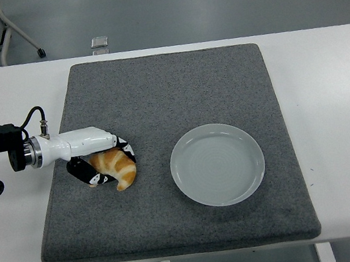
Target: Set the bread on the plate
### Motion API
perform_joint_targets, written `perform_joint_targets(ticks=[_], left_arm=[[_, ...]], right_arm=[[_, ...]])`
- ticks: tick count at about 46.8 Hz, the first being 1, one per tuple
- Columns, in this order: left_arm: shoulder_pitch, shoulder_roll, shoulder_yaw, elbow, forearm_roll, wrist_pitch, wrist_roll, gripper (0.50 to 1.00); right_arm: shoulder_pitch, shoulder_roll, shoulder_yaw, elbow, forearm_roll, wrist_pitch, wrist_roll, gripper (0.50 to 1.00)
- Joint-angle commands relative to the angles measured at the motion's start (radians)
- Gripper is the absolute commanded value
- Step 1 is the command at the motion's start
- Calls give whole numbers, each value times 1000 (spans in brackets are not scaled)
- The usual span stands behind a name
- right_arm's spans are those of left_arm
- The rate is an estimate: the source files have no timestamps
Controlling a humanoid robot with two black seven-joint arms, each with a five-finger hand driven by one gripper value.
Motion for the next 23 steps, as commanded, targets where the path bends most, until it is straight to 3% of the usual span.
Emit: perform_joint_targets(ticks=[1,14,23], left_arm=[[0,0,0,2,0,7,1,500],[-6,2,-11,-1,0,46,0,500],[-80,14,-52,-6,-17,43,0,500]], right_arm=[[0,0,0,0,0,0,0,930],[0,0,0,0,0,0,0,930],[0,0,0,0,0,0,0,930]])
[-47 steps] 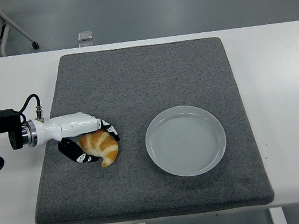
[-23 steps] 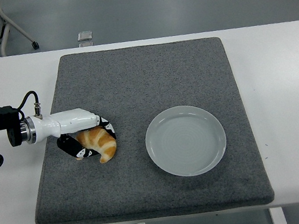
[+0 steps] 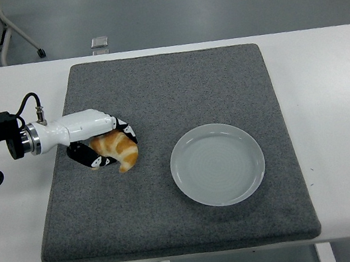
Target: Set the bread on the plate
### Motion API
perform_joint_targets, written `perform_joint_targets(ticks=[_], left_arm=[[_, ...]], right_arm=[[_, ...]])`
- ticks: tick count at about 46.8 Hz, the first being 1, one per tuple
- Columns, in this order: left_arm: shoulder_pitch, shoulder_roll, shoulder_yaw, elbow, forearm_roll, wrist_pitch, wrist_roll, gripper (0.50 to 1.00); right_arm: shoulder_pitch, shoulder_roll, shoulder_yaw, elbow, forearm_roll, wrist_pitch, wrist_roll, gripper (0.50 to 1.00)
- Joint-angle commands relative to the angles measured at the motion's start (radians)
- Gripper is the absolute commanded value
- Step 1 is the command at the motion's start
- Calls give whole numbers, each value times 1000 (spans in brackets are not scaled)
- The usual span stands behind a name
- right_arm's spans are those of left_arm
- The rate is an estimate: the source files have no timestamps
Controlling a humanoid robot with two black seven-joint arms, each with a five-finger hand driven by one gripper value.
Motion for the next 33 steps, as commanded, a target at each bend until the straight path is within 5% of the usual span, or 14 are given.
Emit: perform_joint_targets(ticks=[1,33], left_arm=[[-42,10,-26,0,-7,-6,0,500],[-436,52,-63,-6,-16,-68,-11,500]], right_arm=[[0,0,0,0,0,0,0,932],[0,0,0,0,0,0,0,932]])
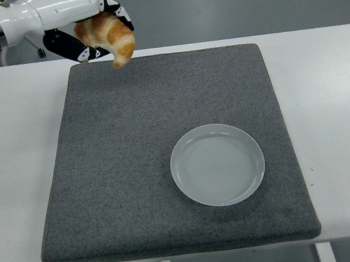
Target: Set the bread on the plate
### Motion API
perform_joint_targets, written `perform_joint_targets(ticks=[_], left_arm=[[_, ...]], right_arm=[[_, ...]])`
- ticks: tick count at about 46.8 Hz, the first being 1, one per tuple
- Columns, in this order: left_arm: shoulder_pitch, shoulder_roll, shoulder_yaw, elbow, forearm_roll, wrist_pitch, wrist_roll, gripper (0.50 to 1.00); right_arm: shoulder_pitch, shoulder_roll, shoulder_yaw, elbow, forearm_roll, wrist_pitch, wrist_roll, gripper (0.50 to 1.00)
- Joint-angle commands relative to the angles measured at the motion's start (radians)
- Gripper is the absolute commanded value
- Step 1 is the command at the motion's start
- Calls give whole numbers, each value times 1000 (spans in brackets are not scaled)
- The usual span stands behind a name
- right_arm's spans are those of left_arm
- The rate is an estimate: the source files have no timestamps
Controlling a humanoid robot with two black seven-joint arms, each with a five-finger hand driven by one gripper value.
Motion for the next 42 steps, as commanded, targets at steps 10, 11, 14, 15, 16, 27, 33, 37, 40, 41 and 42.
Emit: perform_joint_targets(ticks=[10,11,14,15,16,27,33,37,40,41,42], left_arm=[[-116,-17,0,-15,-30,-22,-6,500],[-121,-25,0,-15,-34,-22,-6,500],[-129,-55,-1,-17,-44,-21,-8,500],[-132,-63,-3,-17,-45,-21,-8,500],[-133,-67,-7,-17,-48,-21,-8,500],[-135,-146,-53,-17,-54,-19,-8,500],[-130,-193,-60,-17,-59,-15,-9,500],[-124,-232,-60,-17,-59,-13,-17,500],[-119,-259,-60,-17,-59,-13,-18,500],[-119,-268,-58,-17,-59,-13,-18,500],[-118,-278,-57,-15,-59,-13,-18,500]], right_arm=[[0,0,0,0,0,0,0,930],[0,0,-2,0,0,0,0,930],[0,0,0,0,0,0,0,930],[0,0,0,0,0,0,0,932],[0,0,0,0,0,0,0,930],[0,0,0,0,0,0,0,930],[0,0,0,0,0,0,0,930],[0,0,0,0,0,0,0,930],[0,0,0,0,0,0,0,930],[0,0,0,0,0,0,0,932],[0,0,0,0,0,0,0,930]])
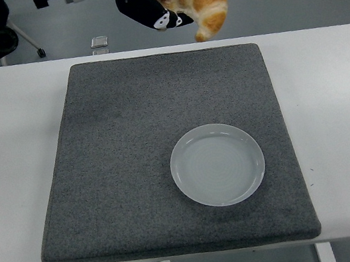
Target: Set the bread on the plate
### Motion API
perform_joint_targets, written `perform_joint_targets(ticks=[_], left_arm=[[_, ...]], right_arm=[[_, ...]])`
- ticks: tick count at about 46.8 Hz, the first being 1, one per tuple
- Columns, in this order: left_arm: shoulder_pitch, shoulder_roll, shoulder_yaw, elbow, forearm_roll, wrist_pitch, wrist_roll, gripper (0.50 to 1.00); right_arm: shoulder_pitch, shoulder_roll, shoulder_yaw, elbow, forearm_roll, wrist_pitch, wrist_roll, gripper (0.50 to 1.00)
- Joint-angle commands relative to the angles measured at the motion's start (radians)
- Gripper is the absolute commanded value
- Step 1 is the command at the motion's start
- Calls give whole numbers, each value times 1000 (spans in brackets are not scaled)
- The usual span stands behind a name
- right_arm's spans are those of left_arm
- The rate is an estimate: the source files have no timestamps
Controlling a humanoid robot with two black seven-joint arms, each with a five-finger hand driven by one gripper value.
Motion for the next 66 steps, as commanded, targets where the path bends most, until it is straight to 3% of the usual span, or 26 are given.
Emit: perform_joint_targets(ticks=[1,15,28,49,66], left_arm=[[4,-36,5,2,0,0,0,500],[90,-176,20,34,31,1,0,500],[172,-254,46,89,84,7,1,500],[350,-363,66,183,267,29,1,500],[409,-378,124,195,322,32,4,500]], right_arm=[[0,0,0,0,0,0,0,930],[0,0,0,0,0,0,0,930],[0,0,0,0,0,0,0,930],[0,0,0,0,0,0,0,930],[0,0,0,0,0,0,0,932]])
